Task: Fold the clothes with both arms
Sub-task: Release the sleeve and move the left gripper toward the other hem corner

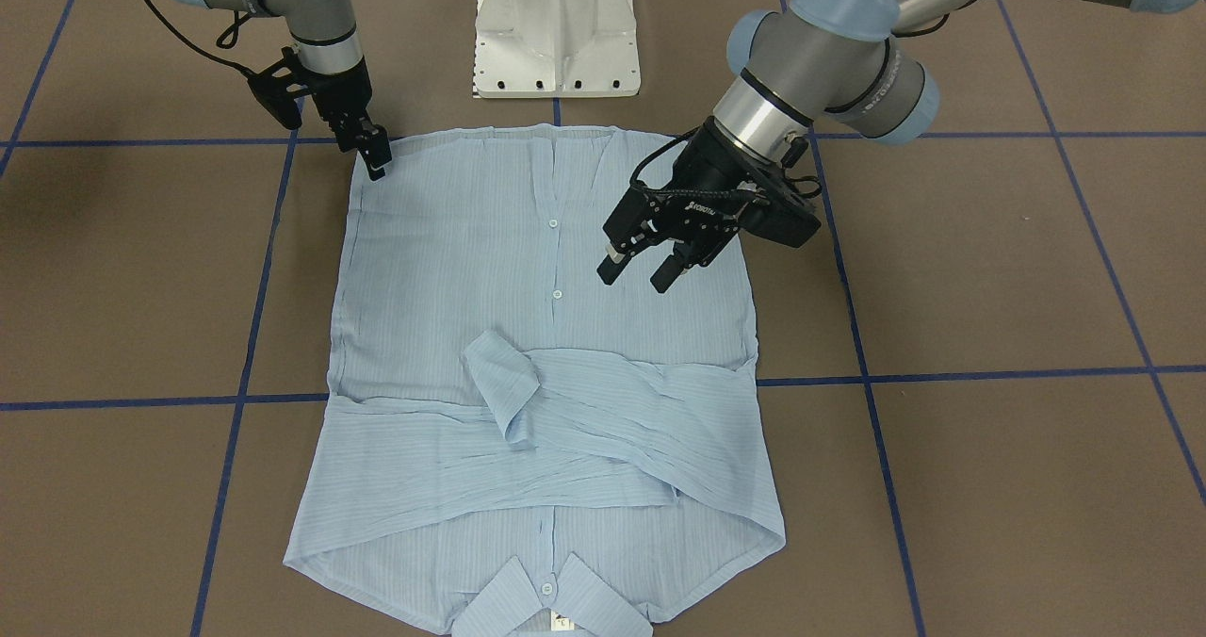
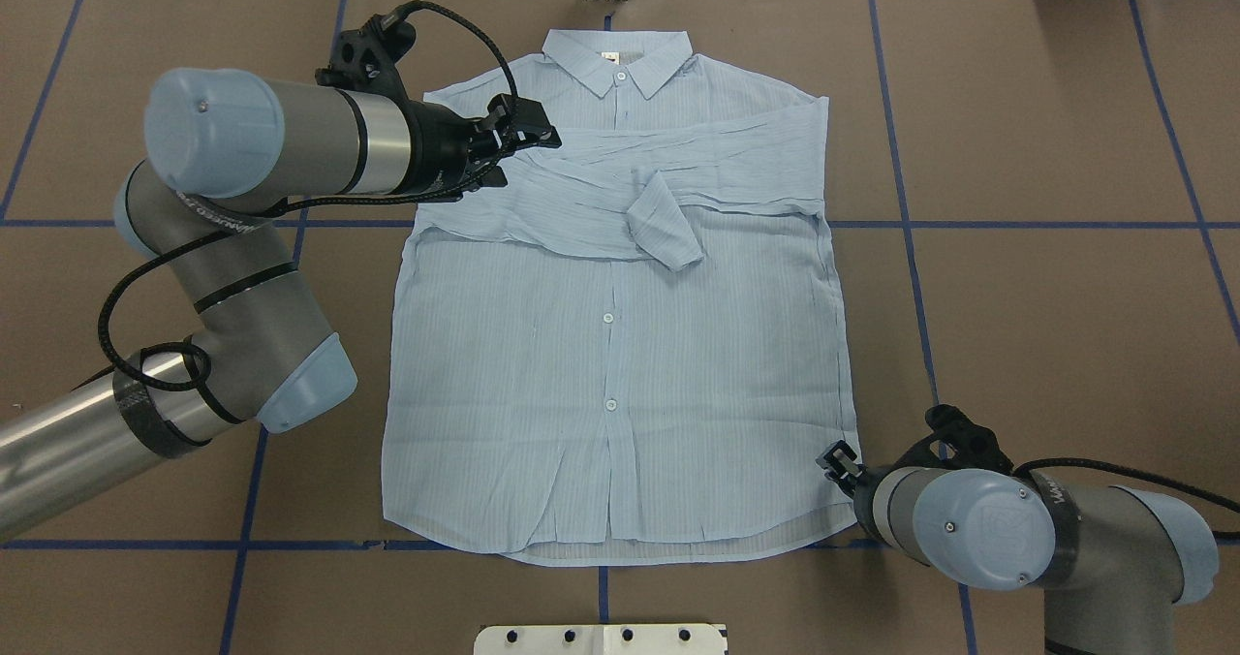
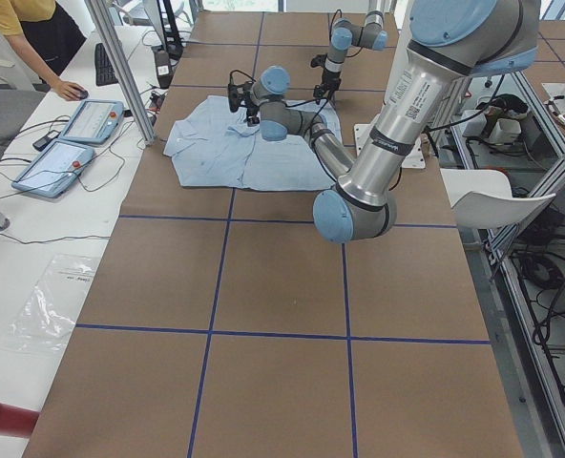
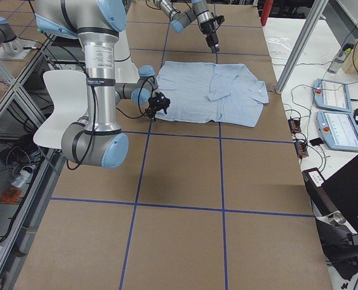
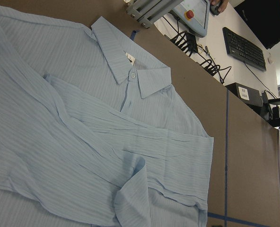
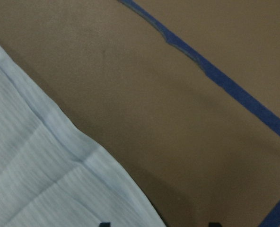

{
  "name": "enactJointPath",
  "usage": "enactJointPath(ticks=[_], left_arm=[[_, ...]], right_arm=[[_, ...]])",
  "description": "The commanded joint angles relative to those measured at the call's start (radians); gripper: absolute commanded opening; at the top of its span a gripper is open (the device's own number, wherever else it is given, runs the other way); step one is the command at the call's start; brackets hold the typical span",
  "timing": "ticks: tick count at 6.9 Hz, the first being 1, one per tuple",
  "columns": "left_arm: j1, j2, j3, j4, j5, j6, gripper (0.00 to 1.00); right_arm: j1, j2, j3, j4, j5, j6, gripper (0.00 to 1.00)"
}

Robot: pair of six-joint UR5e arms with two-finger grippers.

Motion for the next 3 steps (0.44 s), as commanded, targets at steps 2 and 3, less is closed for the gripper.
enactJointPath(ticks=[2, 3], left_arm=[[0.001, 0.002, -0.002, 0.0, 0.0, -0.001, 0.83], [0.001, 0.004, -0.002, 0.0, 0.0, -0.001, 0.83]], right_arm=[[-0.007, -0.007, 0.005, 0.0, 0.005, 0.003, 0.43], [-0.011, -0.009, 0.009, 0.0, 0.007, 0.004, 0.43]])
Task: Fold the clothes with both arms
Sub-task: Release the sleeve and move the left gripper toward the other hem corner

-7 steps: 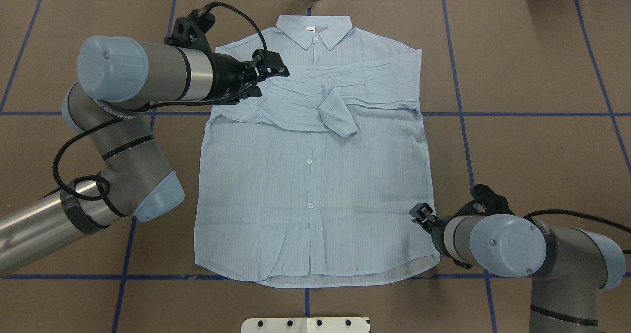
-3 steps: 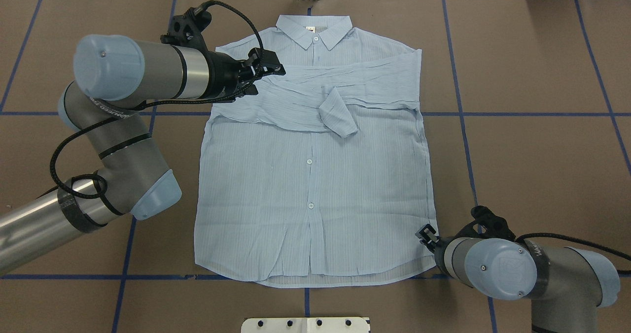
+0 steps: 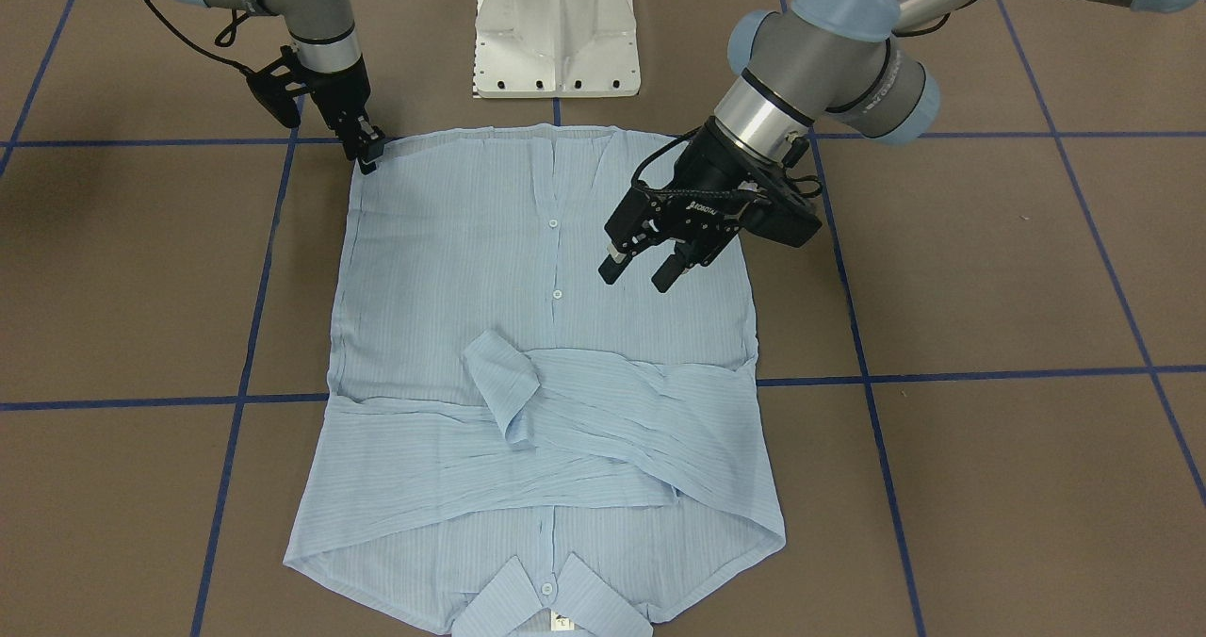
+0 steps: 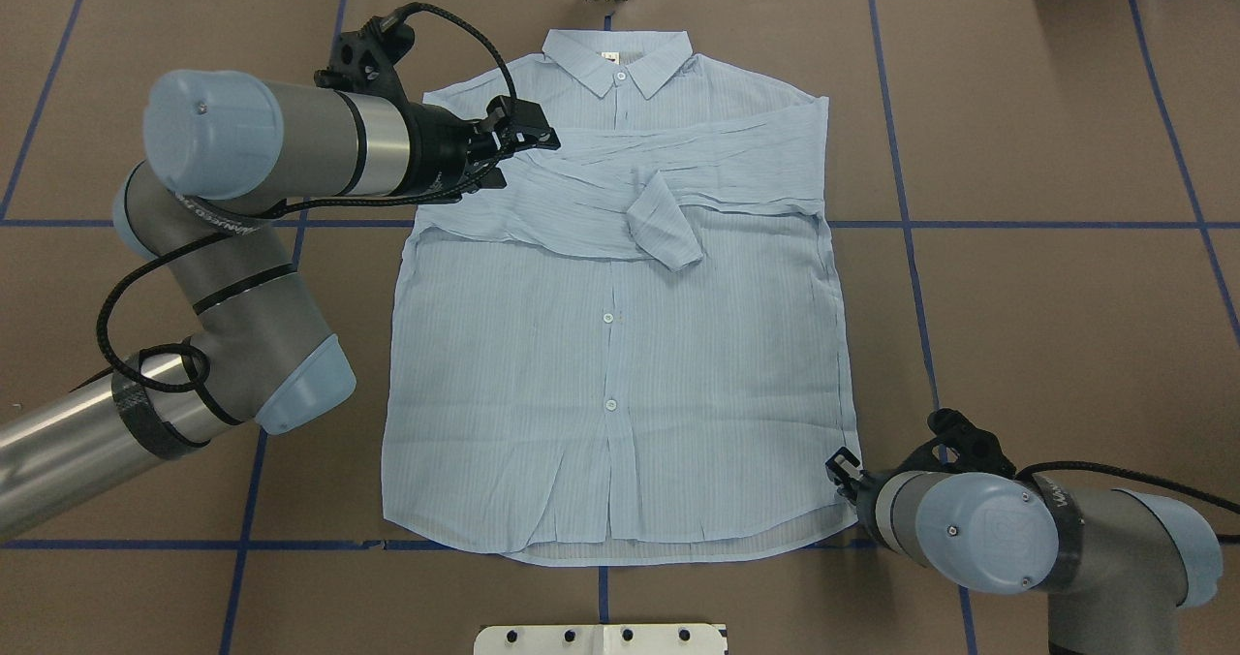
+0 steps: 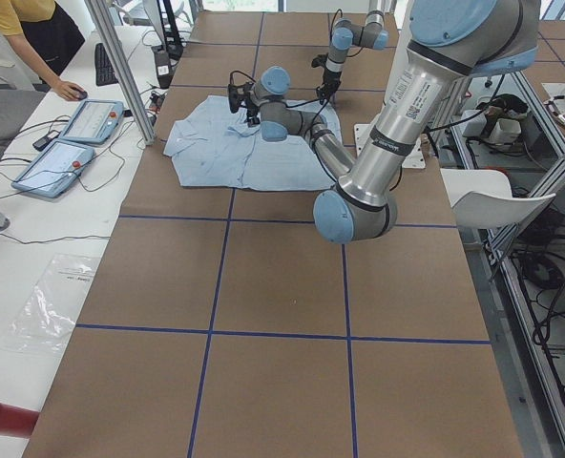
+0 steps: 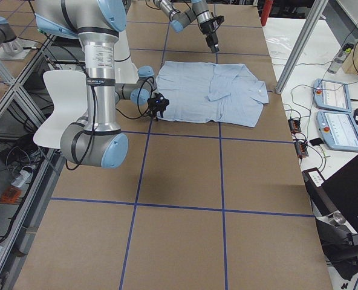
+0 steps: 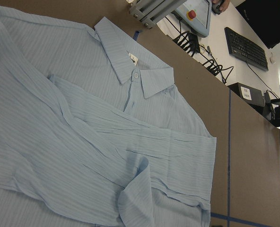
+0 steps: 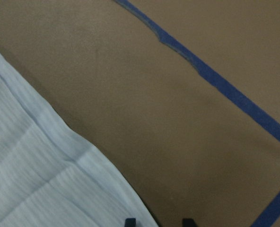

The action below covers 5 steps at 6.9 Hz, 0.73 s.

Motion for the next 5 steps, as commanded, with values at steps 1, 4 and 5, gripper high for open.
enactJointPath(ticks=[1, 4, 5], left_arm=[[0.0, 0.001, -0.003, 0.0, 0.0, 0.0, 0.83], [0.0, 0.001, -0.005, 0.0, 0.0, -0.003, 0.83], [0.0, 0.003, -0.011, 0.0, 0.0, -0.008, 0.83]], right_arm=[[-0.006, -0.002, 0.006, 0.0, 0.002, 0.0, 0.43], [-0.021, -0.002, 0.017, 0.0, 0.003, 0.002, 0.33], [-0.023, -0.003, 0.017, 0.0, 0.003, 0.002, 0.19]])
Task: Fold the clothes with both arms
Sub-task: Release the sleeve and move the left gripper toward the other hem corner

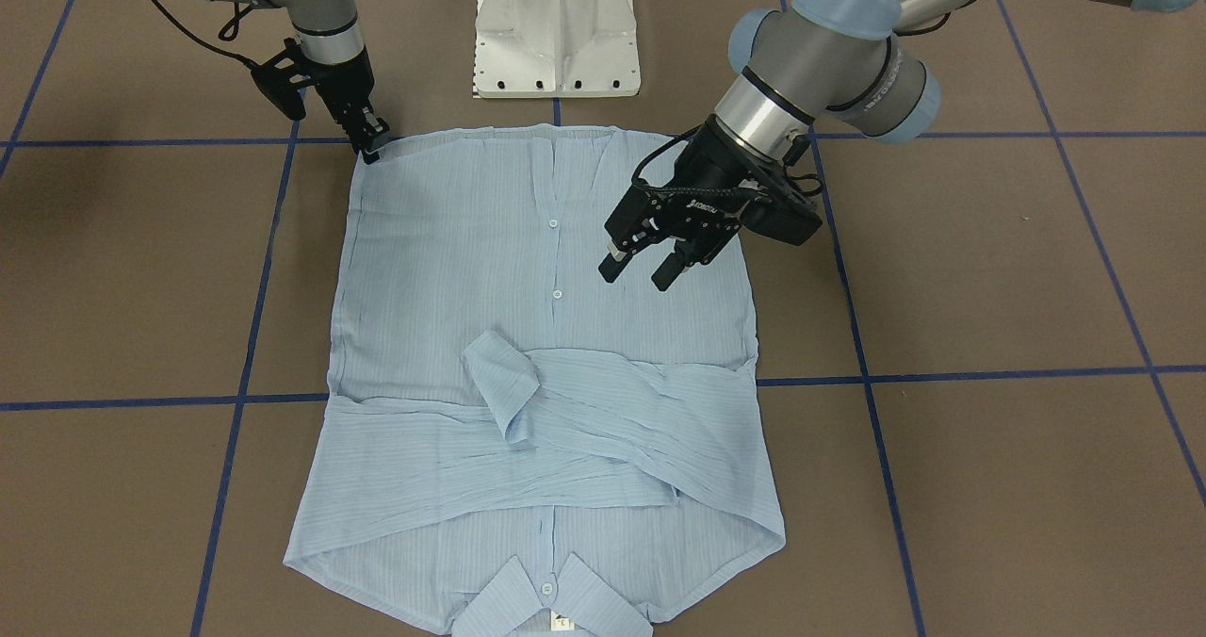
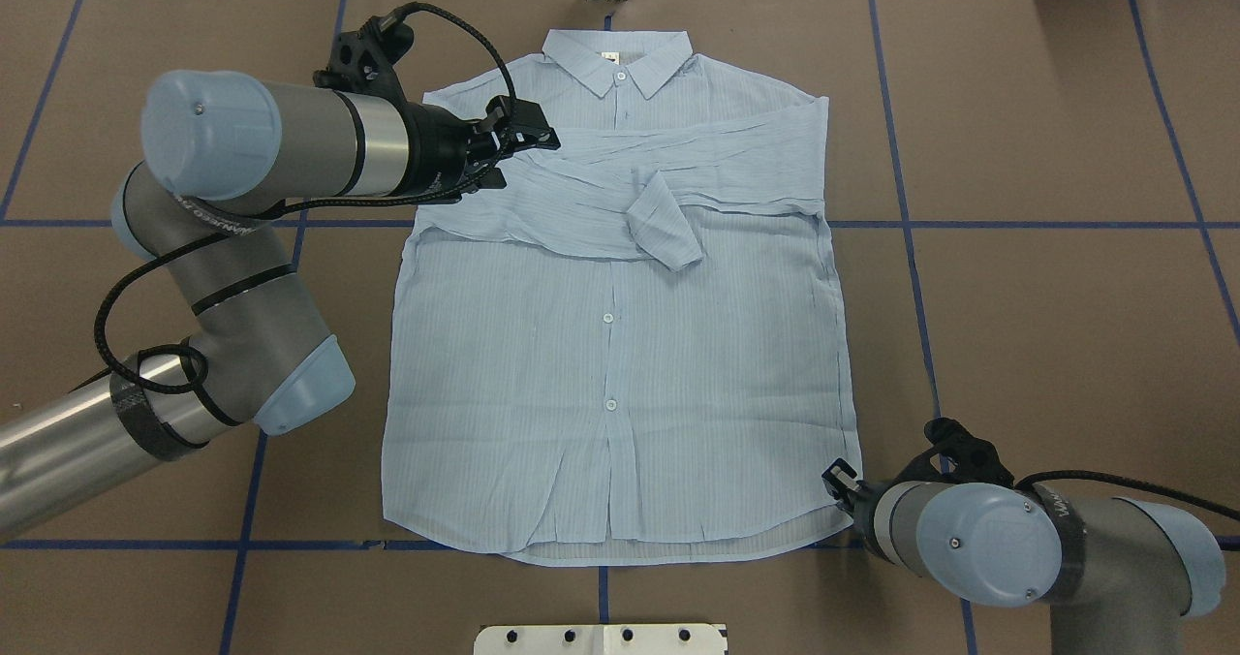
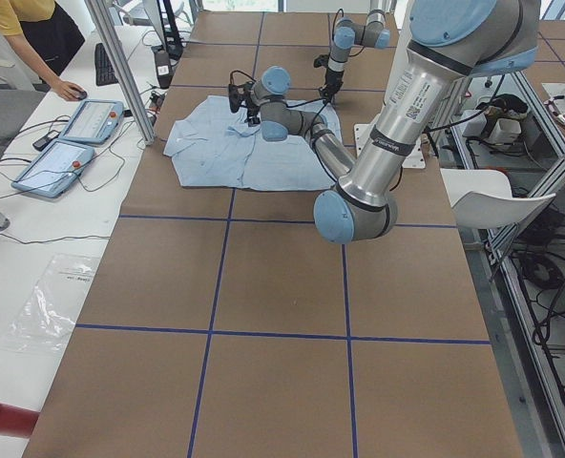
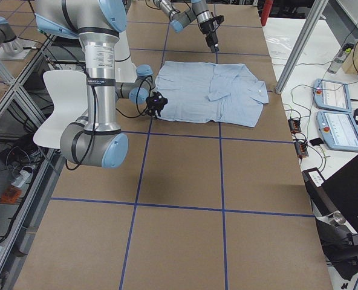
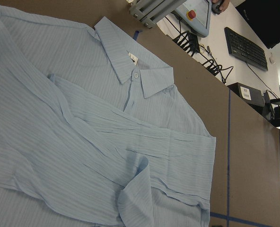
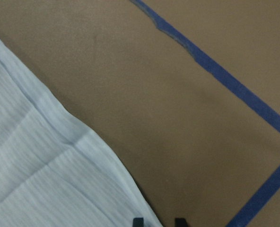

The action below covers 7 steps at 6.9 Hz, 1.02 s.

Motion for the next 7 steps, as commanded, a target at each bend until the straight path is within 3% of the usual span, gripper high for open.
enactJointPath(ticks=[1, 4, 7], left_arm=[[0.0, 0.001, -0.007, 0.0, 0.0, -0.006, 0.83], [-0.002, 0.019, -0.052, 0.005, -0.003, -0.012, 0.83], [0.072, 0.263, -0.256, 0.026, 0.005, -0.091, 0.84]], right_arm=[[-0.005, -0.001, 0.004, 0.0, 0.0, 0.0, 0.0], [-0.003, -0.051, 0.081, 0.0, 0.031, 0.0, 0.0], [-0.024, -0.104, 0.135, -0.002, 0.071, 0.0, 0.0]])
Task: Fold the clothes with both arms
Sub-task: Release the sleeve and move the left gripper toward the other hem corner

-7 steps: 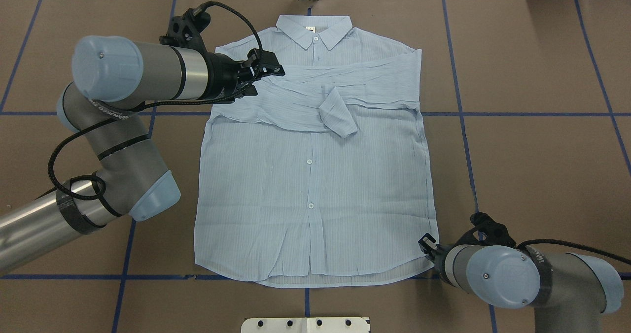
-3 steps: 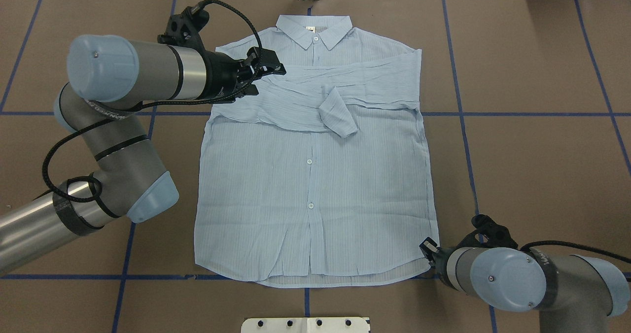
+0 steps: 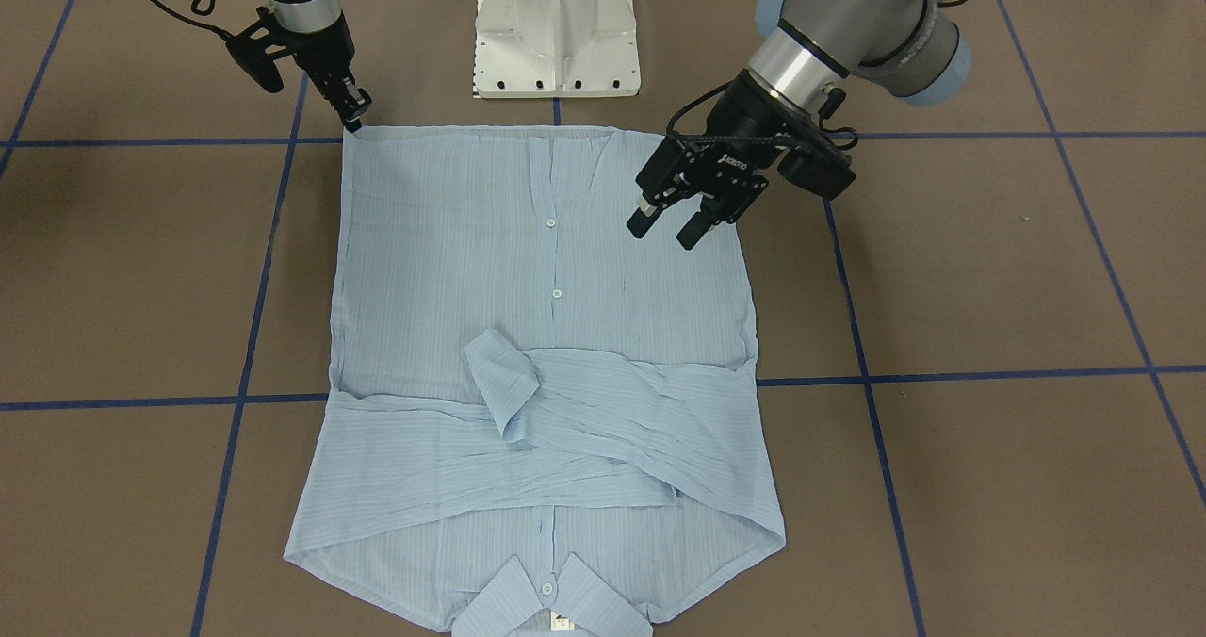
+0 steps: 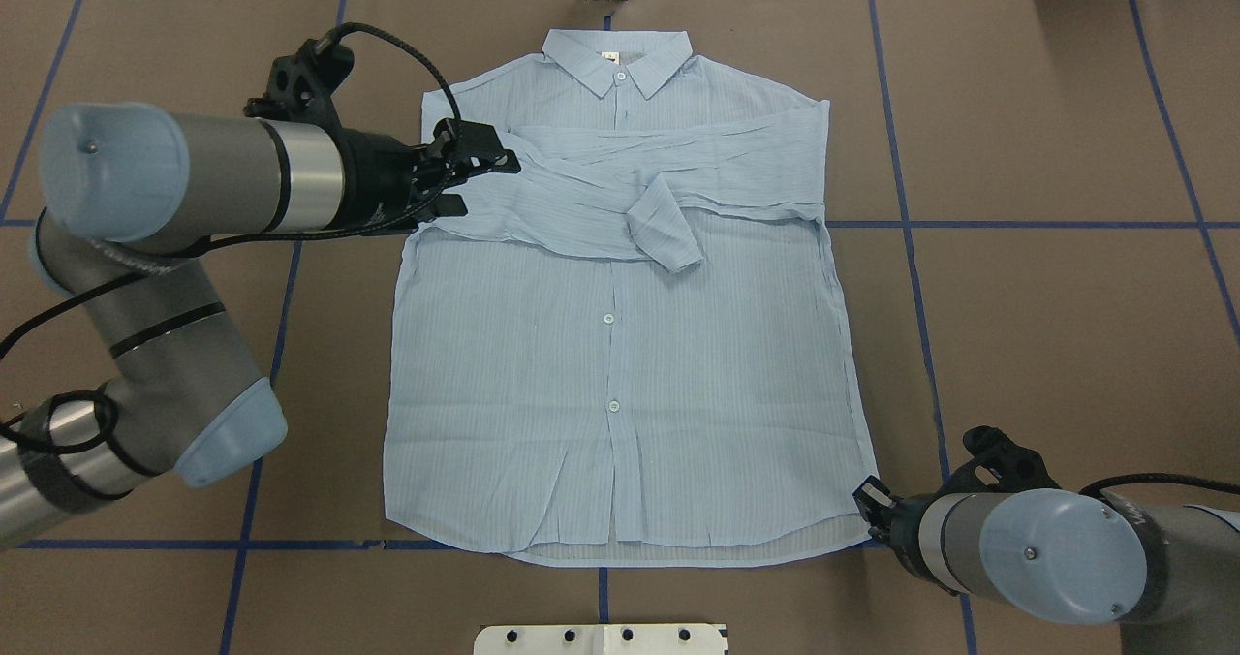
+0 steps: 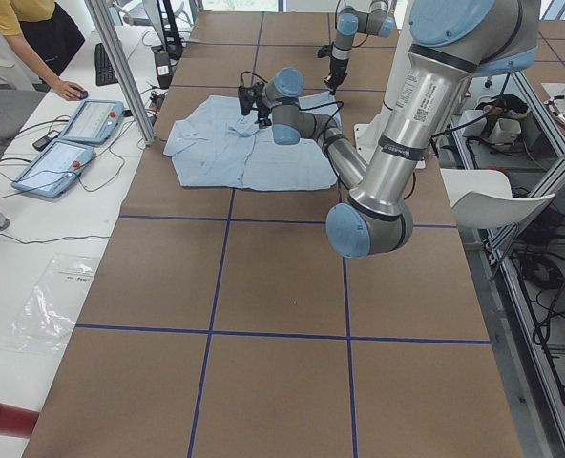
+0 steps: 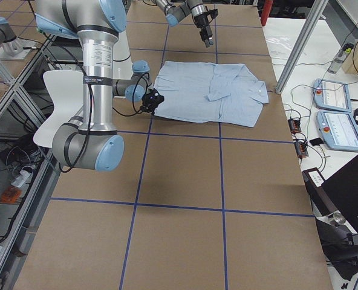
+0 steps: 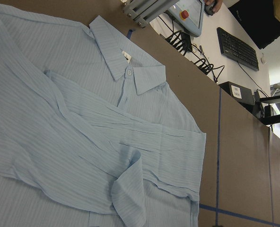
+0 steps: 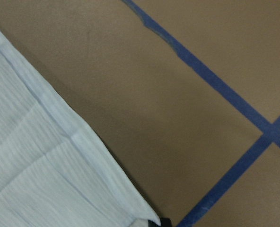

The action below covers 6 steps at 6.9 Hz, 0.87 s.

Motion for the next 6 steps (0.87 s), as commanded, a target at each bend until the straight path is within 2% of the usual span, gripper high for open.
enactJointPath(ticks=[1, 2, 3, 6], left_arm=[[0.109, 0.209, -0.12, 0.003, 0.062, -0.034, 0.84], [0.211, 0.261, -0.177, 0.092, 0.179, -0.036, 0.84], [0.283, 0.26, -0.223, 0.283, 0.235, -0.038, 0.84], [0.446, 0.26, -0.219, 0.389, 0.309, -0.158, 0.84]], right_arm=[[-0.027, -0.029, 0.018, -0.001, 0.035, 0.0, 0.0], [-0.031, -0.07, 0.058, 0.0, 0.055, -0.001, 0.0], [-0.036, -0.081, 0.072, 0.0, 0.056, -0.001, 0.0], [-0.036, -0.082, 0.069, 0.0, 0.056, -0.003, 0.0]])
